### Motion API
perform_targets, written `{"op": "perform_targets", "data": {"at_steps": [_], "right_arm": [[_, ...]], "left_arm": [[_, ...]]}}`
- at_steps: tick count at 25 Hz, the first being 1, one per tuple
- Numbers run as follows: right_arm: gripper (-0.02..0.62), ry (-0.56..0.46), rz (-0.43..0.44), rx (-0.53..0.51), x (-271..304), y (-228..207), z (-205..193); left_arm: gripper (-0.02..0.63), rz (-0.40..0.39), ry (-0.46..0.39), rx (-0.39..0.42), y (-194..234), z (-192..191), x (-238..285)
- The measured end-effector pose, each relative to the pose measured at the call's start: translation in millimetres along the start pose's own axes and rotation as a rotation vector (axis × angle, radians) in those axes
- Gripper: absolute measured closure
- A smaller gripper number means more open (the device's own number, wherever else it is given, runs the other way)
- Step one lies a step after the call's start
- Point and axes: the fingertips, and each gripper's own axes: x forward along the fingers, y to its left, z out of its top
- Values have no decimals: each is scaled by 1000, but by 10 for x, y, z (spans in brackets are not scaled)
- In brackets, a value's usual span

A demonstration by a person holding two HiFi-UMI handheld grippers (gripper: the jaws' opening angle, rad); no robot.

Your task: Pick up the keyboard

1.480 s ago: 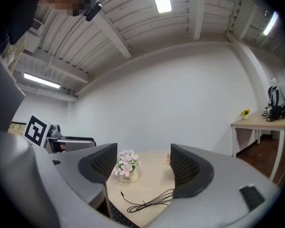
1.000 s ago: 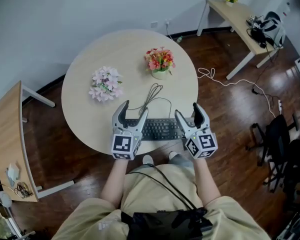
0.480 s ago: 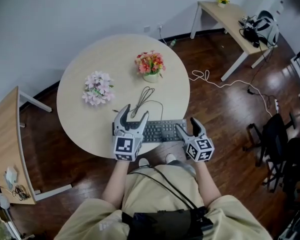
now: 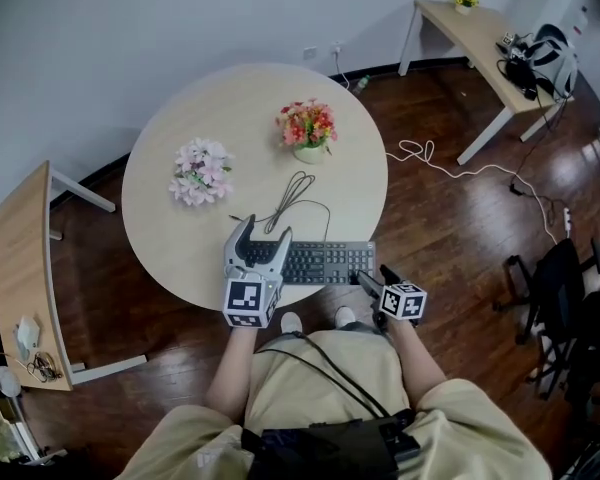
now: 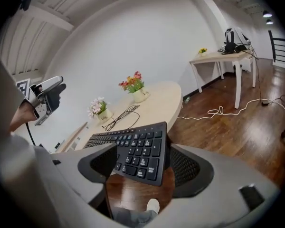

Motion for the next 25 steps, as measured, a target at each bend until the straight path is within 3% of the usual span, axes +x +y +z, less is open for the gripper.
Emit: {"op": "perform_targets", "data": {"at_steps": [7,11,19,22,25], "right_arm": [[233,102,73,84,265,-128,-252],[233,102,136,159,363,-106,-246],[244,134,373,292,552,156,-264],[261,92,363,384,643,106,-246],[338,96,364,402,655,59,-289]], "left_arm": [[324,53,39,0,17,-102,-62],[324,99,57,-5,41,-95,-124],[324,128,66,-7,-18,-121,-180],[324,134,75,-26,-36,-145,-204],[324,144,74,-45,-23,-141,-238]]}}
